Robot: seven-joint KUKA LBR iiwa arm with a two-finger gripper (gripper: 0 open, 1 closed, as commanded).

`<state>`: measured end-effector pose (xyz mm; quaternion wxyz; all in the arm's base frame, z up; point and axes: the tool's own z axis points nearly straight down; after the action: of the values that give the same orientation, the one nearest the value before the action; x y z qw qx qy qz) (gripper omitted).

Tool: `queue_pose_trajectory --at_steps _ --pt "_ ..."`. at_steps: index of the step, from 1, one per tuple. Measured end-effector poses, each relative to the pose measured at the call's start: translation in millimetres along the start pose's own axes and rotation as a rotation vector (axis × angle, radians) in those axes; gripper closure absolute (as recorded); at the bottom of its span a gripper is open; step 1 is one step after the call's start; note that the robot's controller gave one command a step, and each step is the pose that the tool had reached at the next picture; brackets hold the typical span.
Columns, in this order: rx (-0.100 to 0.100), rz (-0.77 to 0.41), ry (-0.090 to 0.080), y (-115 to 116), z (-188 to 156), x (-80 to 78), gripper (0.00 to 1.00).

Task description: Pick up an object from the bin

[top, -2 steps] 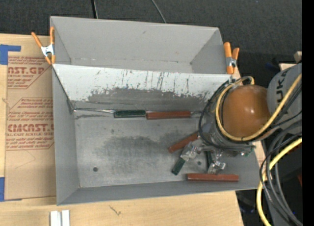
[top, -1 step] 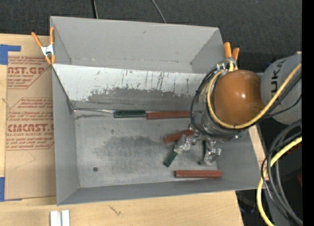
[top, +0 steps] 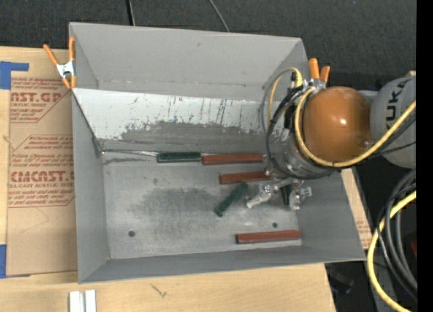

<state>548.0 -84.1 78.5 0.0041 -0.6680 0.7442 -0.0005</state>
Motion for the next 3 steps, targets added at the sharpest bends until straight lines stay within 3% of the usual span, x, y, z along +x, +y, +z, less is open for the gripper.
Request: queue_pose_trajectory --at_steps 1,2,3 --pt "-0.002 -0.062 -0.001 -17.9 3.9 44.3 1.00" --pt "-0.002 -0.062 -0.002 -17.9 3.9 44.4 1.00" --pt "-0.012 -0.100 0.000 -21.3 -41.3 40.4 1.00"
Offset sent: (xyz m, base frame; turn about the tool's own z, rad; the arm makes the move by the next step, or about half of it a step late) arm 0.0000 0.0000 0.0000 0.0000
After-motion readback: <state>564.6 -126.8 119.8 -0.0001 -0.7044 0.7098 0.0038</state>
